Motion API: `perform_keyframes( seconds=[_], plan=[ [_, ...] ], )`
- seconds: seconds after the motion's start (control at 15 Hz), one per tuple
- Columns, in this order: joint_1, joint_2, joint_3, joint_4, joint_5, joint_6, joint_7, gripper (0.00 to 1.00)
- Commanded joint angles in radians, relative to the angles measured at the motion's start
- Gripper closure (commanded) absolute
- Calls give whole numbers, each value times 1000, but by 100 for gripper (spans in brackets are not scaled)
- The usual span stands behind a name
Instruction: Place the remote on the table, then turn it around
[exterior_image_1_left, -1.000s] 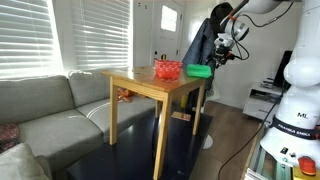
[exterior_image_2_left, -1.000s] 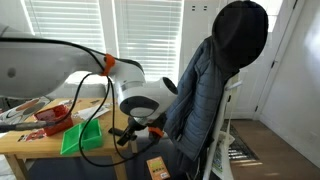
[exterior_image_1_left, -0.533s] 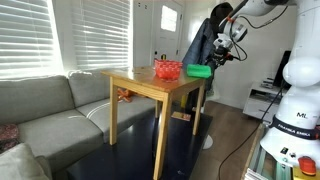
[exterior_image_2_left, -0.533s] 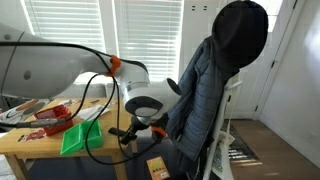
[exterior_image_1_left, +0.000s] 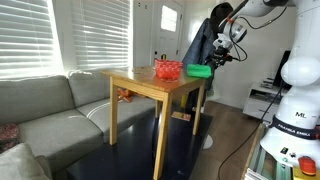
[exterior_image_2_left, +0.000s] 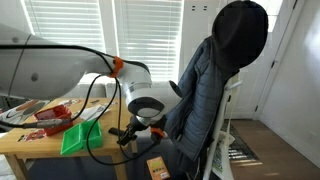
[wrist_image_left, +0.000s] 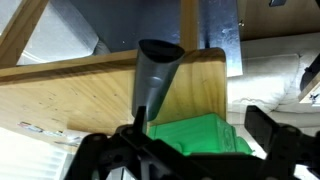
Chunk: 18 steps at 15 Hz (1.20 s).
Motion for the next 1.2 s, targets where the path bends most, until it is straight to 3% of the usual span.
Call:
perform_keyframes(
  seconds=[0.0, 0.27, 0.67, 1.13],
  plan=[
    [-79, 88, 42, 111, 45, -132, -56, 0],
    [-138, 160, 63, 192, 102, -201, -63, 0],
    [-203, 268, 112, 290, 191, -200, -47, 0],
    [-272, 379, 176, 409, 202, -286, -34, 0]
  ],
)
